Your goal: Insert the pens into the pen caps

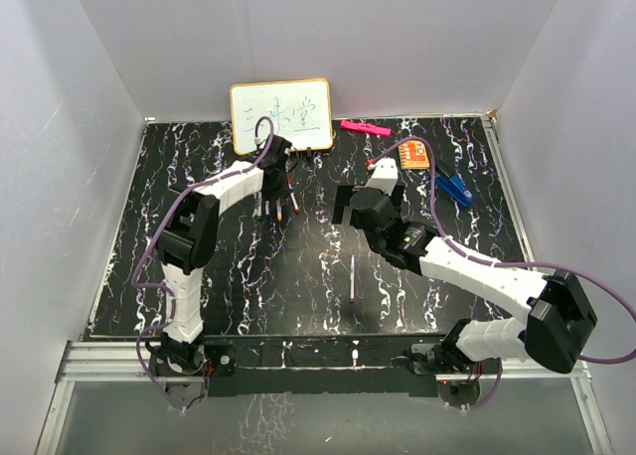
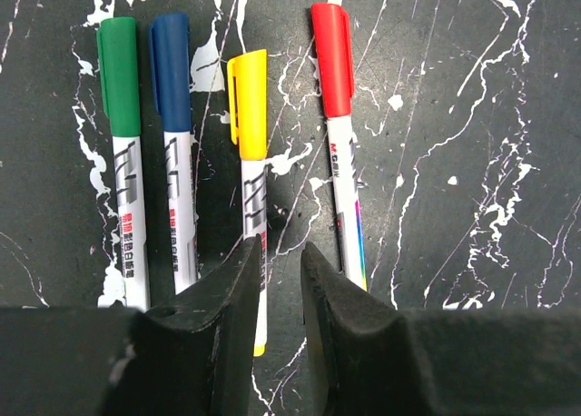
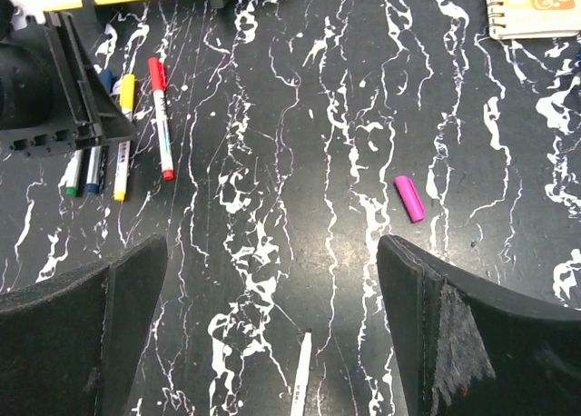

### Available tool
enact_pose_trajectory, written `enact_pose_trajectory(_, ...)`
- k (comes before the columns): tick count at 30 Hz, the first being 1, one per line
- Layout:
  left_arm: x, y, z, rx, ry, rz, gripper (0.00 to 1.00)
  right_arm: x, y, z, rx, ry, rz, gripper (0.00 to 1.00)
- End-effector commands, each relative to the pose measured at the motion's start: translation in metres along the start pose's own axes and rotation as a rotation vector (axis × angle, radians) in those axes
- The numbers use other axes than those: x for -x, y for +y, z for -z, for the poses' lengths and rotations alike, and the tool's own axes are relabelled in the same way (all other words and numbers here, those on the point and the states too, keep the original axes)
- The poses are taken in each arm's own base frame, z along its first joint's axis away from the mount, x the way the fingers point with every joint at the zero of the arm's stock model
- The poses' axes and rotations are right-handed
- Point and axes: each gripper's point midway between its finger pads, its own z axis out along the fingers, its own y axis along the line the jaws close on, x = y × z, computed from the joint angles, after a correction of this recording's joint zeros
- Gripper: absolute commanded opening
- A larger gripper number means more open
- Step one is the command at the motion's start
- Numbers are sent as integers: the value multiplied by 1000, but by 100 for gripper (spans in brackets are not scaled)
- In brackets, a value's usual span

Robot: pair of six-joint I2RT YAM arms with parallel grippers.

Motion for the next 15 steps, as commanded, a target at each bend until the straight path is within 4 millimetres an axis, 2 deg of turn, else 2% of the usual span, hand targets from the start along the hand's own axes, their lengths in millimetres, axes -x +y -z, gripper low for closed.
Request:
enact_pose_trajectory(1, 28, -3, 42, -41, -76, -4, 24, 35, -8, 3, -52, -117, -37, 98)
enact_pose_trajectory(10, -2, 0, 81, -76, -61, -128, 24, 41, -38, 10, -124, -160, -84, 98)
enact_pose_trajectory(15, -37, -22, 107, -144, -33, -253, 24, 37, -55, 17, -165, -170, -91, 98)
